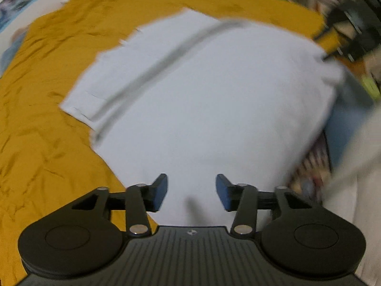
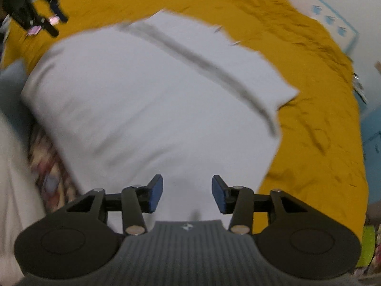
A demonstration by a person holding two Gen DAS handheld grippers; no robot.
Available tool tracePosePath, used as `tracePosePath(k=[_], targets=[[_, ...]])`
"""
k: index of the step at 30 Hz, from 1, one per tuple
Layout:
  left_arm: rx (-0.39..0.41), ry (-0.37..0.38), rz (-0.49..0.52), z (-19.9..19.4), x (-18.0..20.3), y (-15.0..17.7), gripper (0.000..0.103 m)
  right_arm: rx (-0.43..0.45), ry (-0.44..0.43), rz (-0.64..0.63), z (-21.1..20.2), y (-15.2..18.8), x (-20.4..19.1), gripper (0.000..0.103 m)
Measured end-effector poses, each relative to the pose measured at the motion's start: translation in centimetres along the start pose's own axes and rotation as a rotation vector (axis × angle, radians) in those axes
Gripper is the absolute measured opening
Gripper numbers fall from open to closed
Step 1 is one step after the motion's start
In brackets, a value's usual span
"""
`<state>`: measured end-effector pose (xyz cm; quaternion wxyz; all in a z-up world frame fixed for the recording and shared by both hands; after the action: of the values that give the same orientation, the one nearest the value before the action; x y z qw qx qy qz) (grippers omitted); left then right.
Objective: Fold small clothes
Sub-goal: 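Grasp the hem of the sweatshirt with both tools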
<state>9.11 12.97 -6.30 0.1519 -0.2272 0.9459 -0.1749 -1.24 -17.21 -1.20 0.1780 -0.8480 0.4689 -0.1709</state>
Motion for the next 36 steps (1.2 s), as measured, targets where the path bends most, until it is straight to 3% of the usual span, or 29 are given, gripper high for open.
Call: tracePosePath(k=[3,5,7,12,15,18,22,25,28,29,31,33,35,36], targets=[[-0.05,0.006,0.059,0.8,2.8,2.3,0.067,-0.036,-0.002,-0.073,0.1,2.5,-1.8,0.052],[-0.061,-0.026,0.092,1.5,4.2,3.2,0.076,-0.038,0.001,-0.101,0.1,3.6,-2.7,0.066],[-0.085,-0.077,0.151,2.7,5.5,3.7,0.08,-0.035,0.008,-0.127,0.4,4.3,-3.4,0.072],[-0.16,-0.157,0.36,4.8,9.1,5.0,0.083,-0.089,0.042,-0.246,2.4,6.3,-4.5,0.074],[-0.187,-0.191,0.441,6.1,10.5,5.8,0.089,-0.104,0.067,-0.313,3.2,7.4,-4.4,0.081],[-0.203,-0.22,0.462,7.3,11.1,6.2,0.097,-0.102,0.119,-0.377,3.8,8.3,-4.5,0.081],[-0.21,-0.271,0.429,8.3,10.9,6.0,0.097,-0.094,0.193,-0.484,4.8,9.7,-4.9,0.082],[-0.198,-0.313,0.4,8.8,10.7,6.0,0.095,-0.093,0.193,-0.444,5.0,9.5,-4.4,0.081],[-0.183,-0.4,0.397,8.8,10.8,6.3,0.078,-0.084,0.197,-0.447,5.3,9.4,-4.1,0.081],[-0.185,-0.433,0.416,8.6,11.0,6.4,0.068,-0.082,0.201,-0.446,5.2,9.4,-4.1,0.08],[-0.177,-0.458,0.42,8.3,11.1,6.6,0.056,-0.074,0.211,-0.449,5.3,9.4,-4.3,0.076],[-0.154,-0.463,0.374,7.6,10.9,6.6,0.039,-0.06,0.231,-0.464,5.2,9.4,-4.2,0.068],[-0.135,-0.463,0.339,6.8,10.7,6.4,0.028,-0.047,0.267,-0.502,5.1,9.6,-4.1,0.052],[-0.126,-0.455,0.316,6.4,10.4,6.3,0.02,-0.042,0.274,-0.514,4.8,9.6,-4.2,0.05]])
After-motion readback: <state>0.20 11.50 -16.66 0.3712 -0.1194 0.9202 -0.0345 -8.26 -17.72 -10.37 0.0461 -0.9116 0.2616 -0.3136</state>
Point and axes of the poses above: each gripper's, at about its wrist camera, not at the fingertips, and z roughly the way its jaws point, x to its right, y to its underside, the point moved 7 cm from there along z, roughly the way its jaws point, and after that the axes turned 11 degrees about z, right-handed, at the moved point
